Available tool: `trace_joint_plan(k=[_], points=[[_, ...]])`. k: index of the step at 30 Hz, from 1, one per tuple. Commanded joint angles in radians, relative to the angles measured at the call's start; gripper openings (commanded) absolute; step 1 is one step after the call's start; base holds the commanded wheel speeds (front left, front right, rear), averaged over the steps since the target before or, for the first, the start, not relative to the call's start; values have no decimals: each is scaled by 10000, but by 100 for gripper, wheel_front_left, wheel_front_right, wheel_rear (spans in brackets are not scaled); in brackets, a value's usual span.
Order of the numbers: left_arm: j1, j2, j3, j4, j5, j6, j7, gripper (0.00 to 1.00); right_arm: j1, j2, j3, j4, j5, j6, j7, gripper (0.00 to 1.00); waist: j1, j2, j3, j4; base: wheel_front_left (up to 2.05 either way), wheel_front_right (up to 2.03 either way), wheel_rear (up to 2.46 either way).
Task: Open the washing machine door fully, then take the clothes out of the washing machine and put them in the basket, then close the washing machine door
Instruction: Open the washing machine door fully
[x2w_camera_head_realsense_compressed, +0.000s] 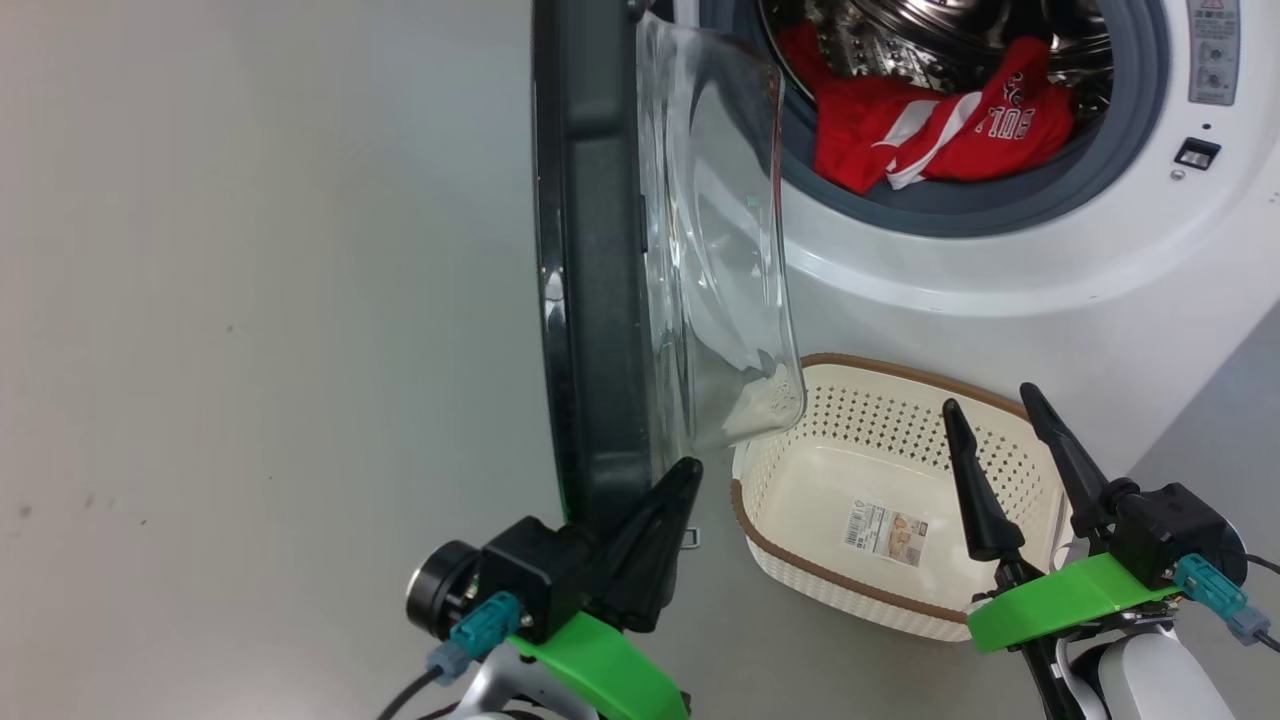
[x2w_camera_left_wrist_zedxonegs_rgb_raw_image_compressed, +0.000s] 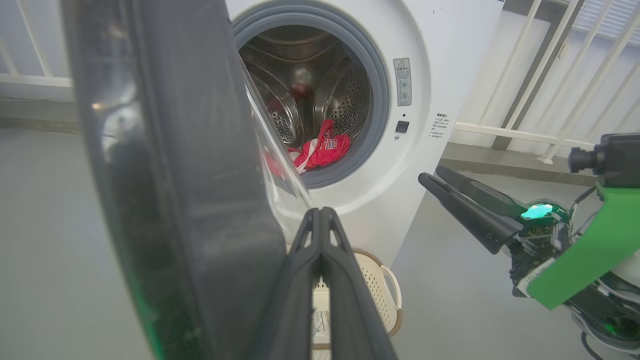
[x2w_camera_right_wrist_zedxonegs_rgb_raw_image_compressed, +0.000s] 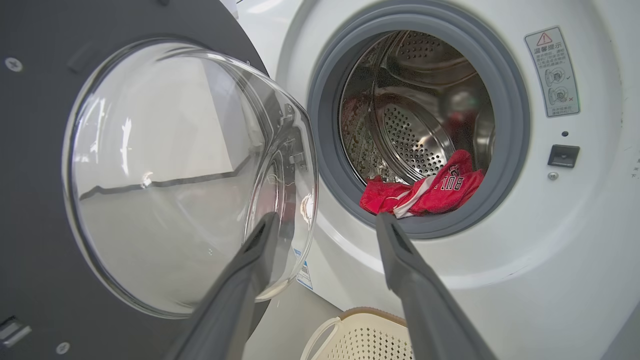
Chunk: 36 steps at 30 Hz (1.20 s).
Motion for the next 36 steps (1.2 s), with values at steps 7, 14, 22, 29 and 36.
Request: trace_joint_plan(k=[7,14,22,29,36], points=[[-52,517,930,12,-21,536,-102,0,-182,24,229,-242,-1,63,-128,100,0,0,-19,359,0,0,0],[-102,765,1258,199,58,816,-178,0,-221,24,298,-247,-39,63,-122,100,0,0,29,416,0,0,0],[-154,1147,1808,524,173,1282,-330,0,-255,24,291,-264,-77,63,-79,100,0,0,130,421,0,0,0],[-264,1403,2330,958,182,1646,-635,0,-302,24,291,-324,-139,63,2,100,0,0,179,365,0,0,0],[-392,1610,2834,1407,116,1950,-983,0,-264,24,281,-449,-231,63,128,100,0,0,251,368,0,0,0]])
